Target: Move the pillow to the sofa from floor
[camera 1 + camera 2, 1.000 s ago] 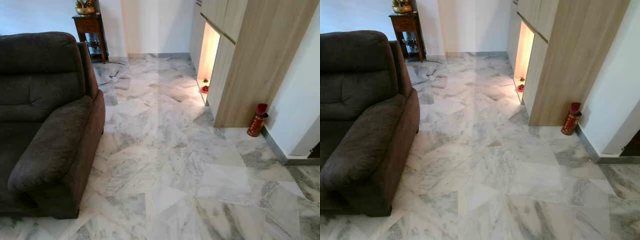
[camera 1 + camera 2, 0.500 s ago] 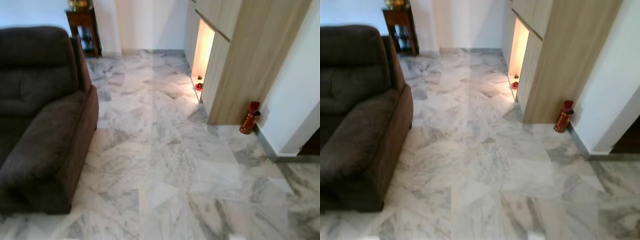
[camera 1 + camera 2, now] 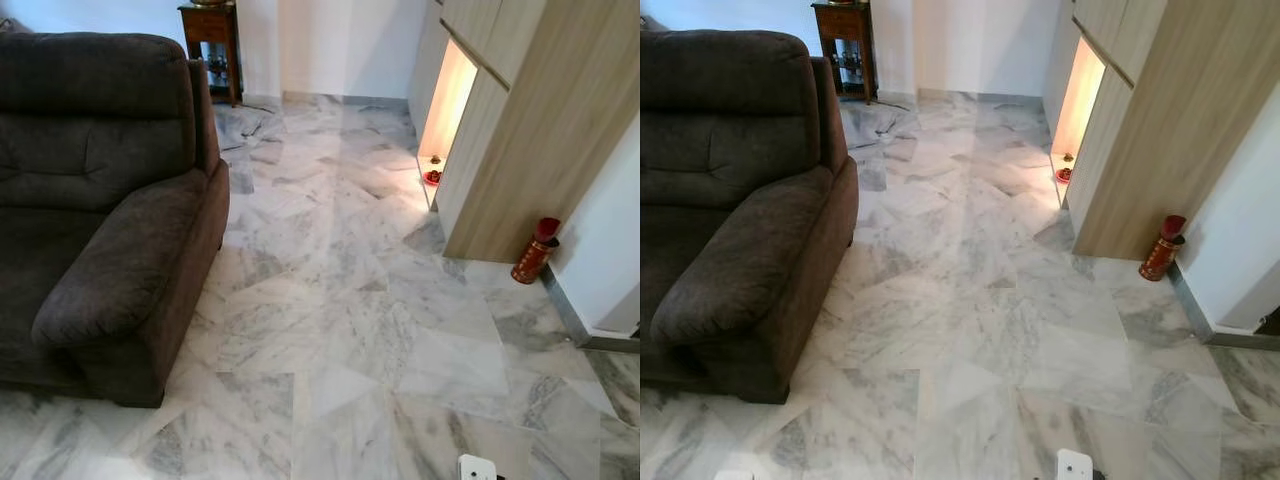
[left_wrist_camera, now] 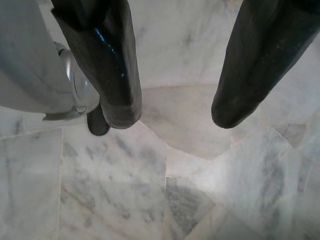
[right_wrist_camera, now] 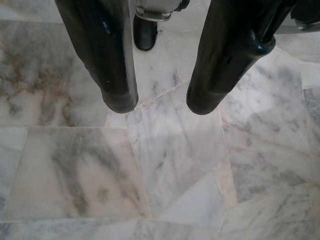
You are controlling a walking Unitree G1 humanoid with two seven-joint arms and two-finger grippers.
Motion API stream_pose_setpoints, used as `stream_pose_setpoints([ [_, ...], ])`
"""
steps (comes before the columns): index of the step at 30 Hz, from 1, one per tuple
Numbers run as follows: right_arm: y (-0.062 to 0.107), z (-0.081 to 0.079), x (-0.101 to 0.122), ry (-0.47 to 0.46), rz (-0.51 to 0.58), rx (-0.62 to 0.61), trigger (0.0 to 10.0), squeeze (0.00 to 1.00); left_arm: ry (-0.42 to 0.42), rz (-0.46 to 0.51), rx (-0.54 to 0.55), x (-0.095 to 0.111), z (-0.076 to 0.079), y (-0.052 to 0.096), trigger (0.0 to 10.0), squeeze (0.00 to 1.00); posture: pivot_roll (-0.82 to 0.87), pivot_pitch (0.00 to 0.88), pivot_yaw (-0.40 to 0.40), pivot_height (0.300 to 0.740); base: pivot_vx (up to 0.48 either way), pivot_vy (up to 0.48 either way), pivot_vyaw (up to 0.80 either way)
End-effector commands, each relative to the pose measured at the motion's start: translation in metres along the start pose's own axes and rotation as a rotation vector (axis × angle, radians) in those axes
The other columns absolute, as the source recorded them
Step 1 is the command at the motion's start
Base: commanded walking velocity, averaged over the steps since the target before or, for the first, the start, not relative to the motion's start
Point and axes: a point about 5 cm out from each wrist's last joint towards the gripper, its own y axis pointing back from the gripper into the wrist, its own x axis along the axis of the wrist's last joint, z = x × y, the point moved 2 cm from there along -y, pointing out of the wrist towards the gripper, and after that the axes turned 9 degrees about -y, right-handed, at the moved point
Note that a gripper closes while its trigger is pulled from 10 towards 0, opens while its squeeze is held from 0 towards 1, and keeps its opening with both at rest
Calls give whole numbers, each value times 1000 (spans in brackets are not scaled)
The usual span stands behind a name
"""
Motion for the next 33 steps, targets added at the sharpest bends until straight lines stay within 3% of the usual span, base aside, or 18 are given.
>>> stream_pose_setpoints([
  [1, 2, 10, -5, -29, -7, -38, 10000, 0, -25, -2, -9, -2, -3, 0, 10000, 0, 163, 38, 15, 740, 0, 0, 0],
  [7, 7, 31, -3, -74, 45, -101, 10000, 0, -47, 43, -30, 7, -5, 0, 10000, 0, 152, 24, 45, 740, 0, 0, 0],
  [12, 13, 41, 42, -156, 339, -42, 10000, 0, -36, 102, -46, 17, -4, -1, 10000, 0, 130, 22, 57, 740, 0, 0, 0],
  [14, 21, 45, 68, -108, 483, 3, 10000, 0, -40, 109, -56, 17, -1, 0, 10000, 0, 111, 29, 54, 740, 0, 0, 0],
  [20, 41, 65, 88, -67, 656, 39, 10000, 0, -32, 137, -62, 15, 5, 2, 10000, 0, 94, 33, 44, 740, 0, 0, 0],
  [27, 67, 94, 67, 16, 677, 35, 10000, 0, -42, 161, -69, 9, 4, 5, 10000, 0, 78, 28, 30, 740, 0, 0, 0],
  [28, 71, 107, 56, 1, 646, -5, 10000, 0, -53, 159, -74, 6, 5, 7, 10000, 0, 75, 30, 30, 740, 0, 0, 0],
  [30, 73, 115, 49, -10, 623, -34, 10000, 0, -57, 157, -73, 3, 4, 7, 10000, 0, 75, 30, 30, 740, 0, 0, 0],
  [33, 67, 130, 22, -78, 486, -155, 10000, 0, -54, 138, -62, -2, 1, 8, 10000, 0, 57, 36, 32, 740, 0, 0, 0],
])
